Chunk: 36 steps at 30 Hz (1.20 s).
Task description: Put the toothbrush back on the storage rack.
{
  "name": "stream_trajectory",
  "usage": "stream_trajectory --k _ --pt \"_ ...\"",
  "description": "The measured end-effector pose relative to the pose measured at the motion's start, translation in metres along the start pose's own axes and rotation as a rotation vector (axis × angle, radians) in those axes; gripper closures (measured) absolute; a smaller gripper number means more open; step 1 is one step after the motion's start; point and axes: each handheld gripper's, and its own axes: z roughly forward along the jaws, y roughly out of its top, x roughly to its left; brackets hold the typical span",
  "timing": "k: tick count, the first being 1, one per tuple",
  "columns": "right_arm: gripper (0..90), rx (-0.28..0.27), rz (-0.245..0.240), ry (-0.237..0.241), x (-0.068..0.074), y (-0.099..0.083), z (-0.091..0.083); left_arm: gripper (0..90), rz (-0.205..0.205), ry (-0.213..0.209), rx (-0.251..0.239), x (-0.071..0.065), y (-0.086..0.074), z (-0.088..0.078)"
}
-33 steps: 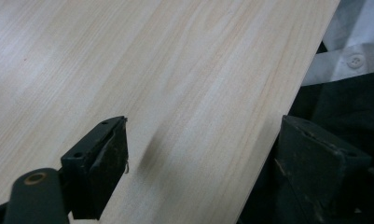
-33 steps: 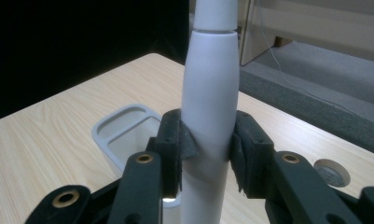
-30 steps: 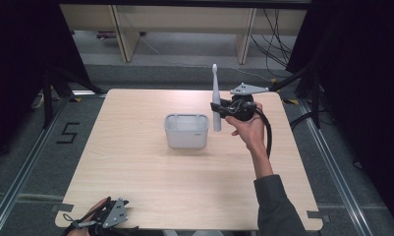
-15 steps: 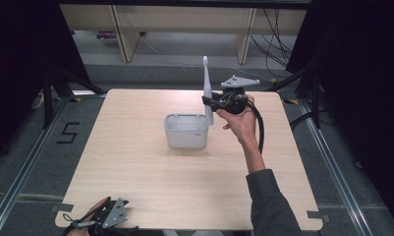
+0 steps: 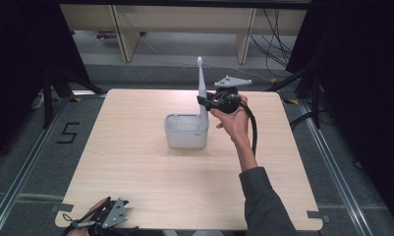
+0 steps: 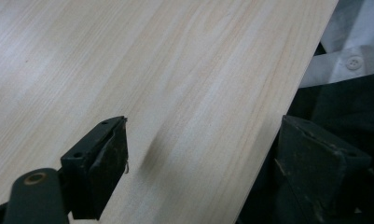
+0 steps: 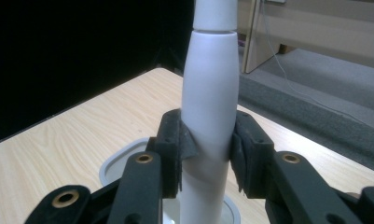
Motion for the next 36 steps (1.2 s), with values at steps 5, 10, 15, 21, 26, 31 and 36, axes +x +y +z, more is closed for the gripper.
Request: stream_trajectory --k 5,10,15,21,26,31,36 --pt "66.6 0.012 0.023 0.004 0.002 -0.002 0.006 16.2 0.000 -0.003 -0.003 0.000 0.000 0.000" --pt "66.6 0.018 0.021 -0.002 0.000 -0.006 0.010 16.2 0.002 -0.003 -0.003 -0.001 0.000 0.000" --pt "66.6 0.022 0.038 0.004 0.000 -0.008 0.013 16.2 0.001 -0.005 -0.004 -0.001 0.000 0.000" --pt "66.5 0.030 0.036 -0.004 0.000 -0.012 0.017 16.2 0.002 -0.005 -0.004 -0.001 0.000 0.000" --pt "66.5 0.040 0.042 -0.003 -0.003 -0.021 0.022 16.2 0.002 -0.005 -0.003 -0.001 0.000 0.000" --pt "66.6 0.059 0.064 -0.011 -0.003 -0.028 0.024 16.2 0.001 -0.006 0.000 -0.001 0.000 0.000" --pt "66.5 0.076 0.050 -0.033 -0.004 -0.034 0.025 16.2 0.002 -0.005 -0.002 -0.001 0.000 0.000"
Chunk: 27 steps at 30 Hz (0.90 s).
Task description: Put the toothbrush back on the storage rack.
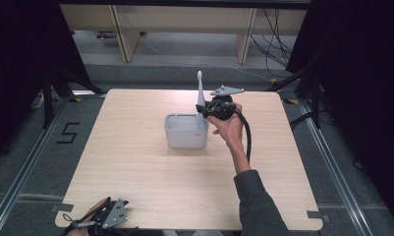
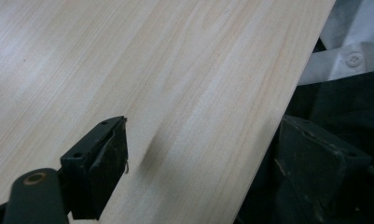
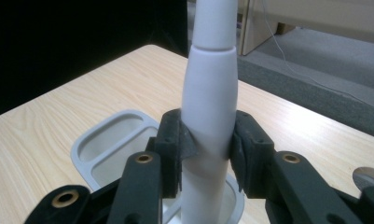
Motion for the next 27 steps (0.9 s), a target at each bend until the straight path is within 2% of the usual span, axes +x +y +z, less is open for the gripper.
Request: stream_trajectory --k 1,2,4,5,8,9,11,12,13,14,15,19,20,21,22,23,24,26,27 --pt "66.6 -0.002 0.014 -0.002 0.000 -0.002 0.001 16.1 0.001 -0.001 0.000 0.000 0.000 0.000" --pt "66.6 0.005 -0.007 -0.001 -0.001 -0.003 0.001 16.1 0.001 -0.002 0.000 0.000 0.000 0.000" --pt "66.6 0.001 -0.013 -0.005 -0.003 -0.006 0.003 16.2 -0.002 -0.001 0.002 0.000 0.000 0.001" --pt "66.6 0.015 0.008 0.005 -0.002 -0.007 0.002 16.2 -0.001 0.001 0.003 0.000 0.000 0.001" --pt "66.7 0.011 -0.024 -0.008 -0.004 -0.012 0.005 16.2 -0.001 -0.002 0.002 -0.001 0.000 0.001" --pt "66.8 0.033 -0.010 -0.002 -0.004 -0.014 0.005 16.2 -0.001 -0.001 0.002 0.000 0.000 0.001" --pt "66.9 0.034 -0.023 -0.005 -0.005 -0.017 0.006 16.2 -0.002 -0.001 0.003 -0.001 0.000 0.001" --pt "67.0 0.031 0.001 -0.006 -0.004 -0.020 0.008 16.1 -0.002 -0.002 0.002 -0.001 0.000 0.001" --pt "67.1 0.052 -0.001 0.001 -0.005 -0.020 0.008 16.1 -0.001 -0.004 0.002 -0.001 0.000 0.001" --pt "67.3 0.051 -0.016 -0.001 -0.005 -0.021 0.009 16.2 -0.002 -0.003 0.002 -0.001 0.000 0.001" --pt "67.4 0.048 -0.010 -0.010 -0.005 -0.021 0.009 16.1 -0.001 -0.002 0.003 -0.001 0.000 0.001" --pt "70.8 0.046 -0.030 0.001 -0.005 -0.022 0.009 16.1 0.000 -0.004 0.002 -0.001 0.000 0.001" --pt "71.5 0.038 -0.010 0.008 -0.004 -0.022 0.009 16.2 0.000 -0.004 0.003 -0.001 0.000 0.001" --pt "72.3 0.016 -0.024 0.007 -0.004 -0.021 0.010 16.1 0.002 -0.003 0.007 -0.001 0.000 0.001" --pt "72.7 0.022 -0.016 0.017 -0.004 -0.020 0.008 16.1 0.001 -0.004 0.009 -0.001 0.000 0.001" --pt "72.8 0.026 -0.011 0.016 -0.003 -0.019 0.008 16.1 0.007 -0.036 0.040 0.001 0.001 -0.001" --pt "73.1 0.023 -0.022 0.018 -0.003 -0.019 0.008 16.2 0.005 -0.022 0.021 0.000 0.000 0.000" --pt "72.9 0.025 -0.037 0.012 -0.003 -0.018 0.007 16.1 0.005 -0.013 0.017 0.000 0.000 0.001" --pt "72.3 0.023 -0.036 0.009 -0.003 -0.018 0.007 16.1 0.007 -0.030 0.031 0.001 0.000 0.000"
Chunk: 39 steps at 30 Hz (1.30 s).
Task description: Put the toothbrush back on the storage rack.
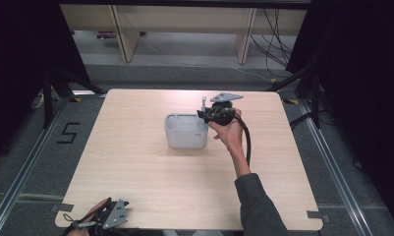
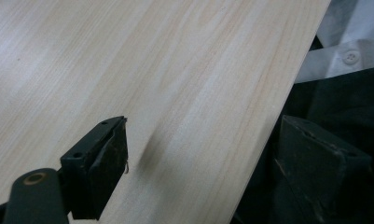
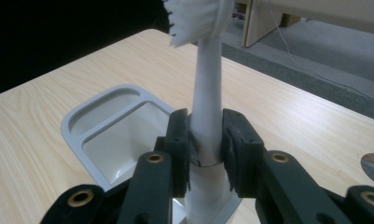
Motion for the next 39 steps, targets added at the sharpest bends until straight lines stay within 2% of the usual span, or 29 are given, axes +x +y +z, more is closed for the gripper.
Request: stream_trajectory --k 2,3,4,5,6,7,8,9,12,13,15,18,20,23,26,27,28,30,31,33,35,39 --pt "68.6 0.010 0.029 0.013 0.001 -0.001 0.001 16.1 -0.004 0.009 -0.009 -0.001 0.000 0.001" --pt "64.9 0.003 0.003 0.013 0.000 -0.002 0.002 16.1 -0.003 0.018 -0.016 -0.001 0.000 0.001" --pt "64.2 0.009 0.014 -0.003 0.001 -0.002 0.001 16.1 -0.003 0.017 -0.014 -0.001 0.000 0.001" --pt "63.1 0.000 0.030 0.007 0.002 -0.002 0.001 16.1 -0.001 0.000 -0.002 0.000 0.000 0.000" --pt "61.4 -0.004 0.029 0.007 0.001 -0.002 0.000 16.1 -0.004 0.026 -0.019 -0.001 -0.001 0.002" --pt "57.9 -0.005 0.014 -0.001 0.000 -0.002 -0.001 16.1 -0.006 0.025 -0.020 -0.002 -0.001 0.002" --pt "55.9 0.010 0.043 -0.006 0.002 -0.002 -0.003 16.1 -0.006 0.024 -0.021 -0.002 -0.001 0.002" --pt "54.8 0.006 0.022 -0.010 0.001 -0.002 -0.004 16.1 0.000 -0.005 0.004 0.000 0.000 0.000" --pt "50.6 0.000 0.023 -0.012 0.002 -0.001 -0.008 16.1 -0.006 0.021 -0.011 -0.001 -0.001 0.001" --pt "49.7 -0.017 0.013 -0.019 0.001 -0.001 -0.009 16.1 -0.006 0.021 -0.012 -0.001 0.000 0.001" --pt "48.8 -0.012 0.028 -0.017 0.003 0.000 -0.013 16.1 -0.007 0.022 -0.017 -0.001 0.000 0.001" --pt "47.8 -0.028 0.009 -0.022 0.002 0.000 -0.018 16.2 -0.009 0.023 -0.015 -0.001 -0.001 0.001" --pt "47.7 -0.021 0.033 -0.015 0.003 0.000 -0.020 16.2 -0.009 0.022 -0.017 -0.001 0.000 0.001" --pt "47.1 -0.025 0.006 -0.028 0.001 0.000 -0.023 16.2 -0.013 0.024 -0.019 -0.001 -0.001 0.002" --pt "46.0 -0.041 0.026 -0.029 0.001 -0.001 -0.025 16.2 -0.009 0.039 -0.017 -0.002 0.000 0.002" --pt "45.8 -0.036 0.011 -0.031 0.000 -0.001 -0.027 16.2 -0.010 0.037 -0.016 -0.002 0.000 0.002" --pt "45.4 -0.035 0.012 -0.023 0.001 -0.001 -0.028 16.2 -0.010 0.022 -0.015 -0.001 0.000 0.002" --pt "44.8 -0.040 0.029 -0.022 0.003 -0.002 -0.029 16.2 -0.007 0.023 -0.012 -0.001 0.000 0.001" --pt "44.3 -0.034 0.018 -0.028 0.002 -0.002 -0.030 16.2 -0.006 0.021 -0.014 -0.001 0.000 0.001" --pt "43.2 -0.037 0.032 -0.014 0.004 -0.004 -0.032 16.1 -0.010 0.023 -0.015 -0.001 0.000 0.001" --pt "42.9 -0.037 0.012 -0.027 0.004 -0.005 -0.035 16.2 -0.011 0.025 -0.015 -0.001 -0.001 0.002" --pt "41.9 -0.043 0.018 -0.027 0.005 -0.007 -0.039 16.2 -0.007 0.024 -0.013 -0.001 0.000 0.002"
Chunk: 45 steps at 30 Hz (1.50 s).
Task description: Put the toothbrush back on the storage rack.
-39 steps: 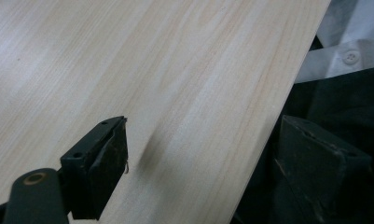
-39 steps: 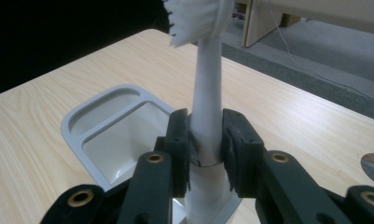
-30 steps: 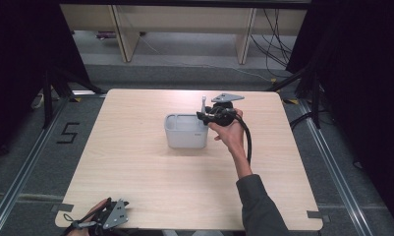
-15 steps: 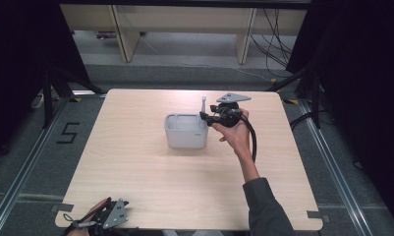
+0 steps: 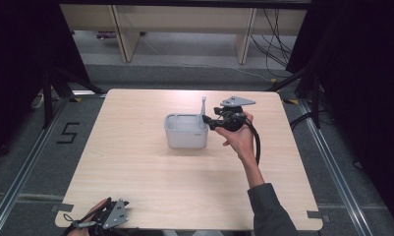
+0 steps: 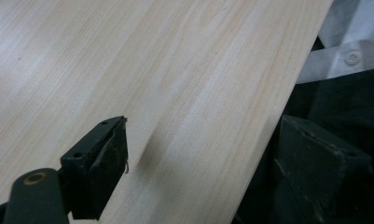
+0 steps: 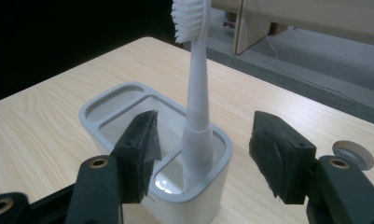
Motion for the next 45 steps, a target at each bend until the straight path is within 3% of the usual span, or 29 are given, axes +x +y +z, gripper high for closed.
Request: stream_trajectory --k 3,5,11,15,20,22,23,25,27,30,33,35,45 --pt "41.5 -0.002 0.015 0.004 0.001 -0.002 -0.003 16.2 -0.003 0.001 -0.003 0.000 0.000 0.000" --pt "41.3 -0.002 -0.014 -0.001 -0.001 -0.003 -0.004 16.2 -0.003 0.002 -0.002 0.000 0.000 0.000" --pt "39.6 -0.001 0.009 0.001 0.005 -0.006 -0.008 16.2 -0.004 0.001 -0.002 0.000 0.000 0.000" --pt "37.8 -0.003 -0.033 -0.002 0.006 -0.004 -0.011 16.2 0.000 0.000 0.000 0.000 0.000 0.000" --pt "34.8 0.002 -0.005 -0.009 0.007 -0.008 -0.013 16.2 -0.002 -0.001 -0.007 0.001 0.000 -0.001" --pt "33.9 -0.003 -0.019 -0.008 0.005 -0.008 -0.014 16.2 0.001 0.002 -0.004 0.001 0.000 -0.001" --pt "32.9 0.002 0.010 -0.005 0.006 -0.009 -0.015 16.2 0.002 0.004 -0.003 0.000 0.000 -0.001" --pt "32.8 -0.010 0.016 -0.010 0.006 -0.009 -0.015 16.2 0.002 0.001 -0.005 0.000 0.000 -0.001" --pt "31.9 -0.010 0.001 0.004 0.004 -0.010 -0.015 16.2 0.002 0.004 -0.004 0.000 0.000 -0.001" --pt "31.3 0.001 0.019 -0.007 0.006 -0.011 -0.016 16.2 0.002 0.001 -0.005 0.000 0.000 -0.002" --pt "30.5 -0.007 -0.003 -0.016 0.005 -0.012 -0.016 16.2 0.004 0.000 -0.003 0.000 0.000 -0.002" --pt "29.7 0.004 0.031 -0.004 0.007 -0.013 -0.017 16.2 0.005 0.016 -0.005 0.000 0.000 -0.002" --pt "28.3 0.010 0.031 0.005 0.010 -0.014 -0.021 16.1 0.001 0.011 -0.007 0.000 0.000 -0.002"
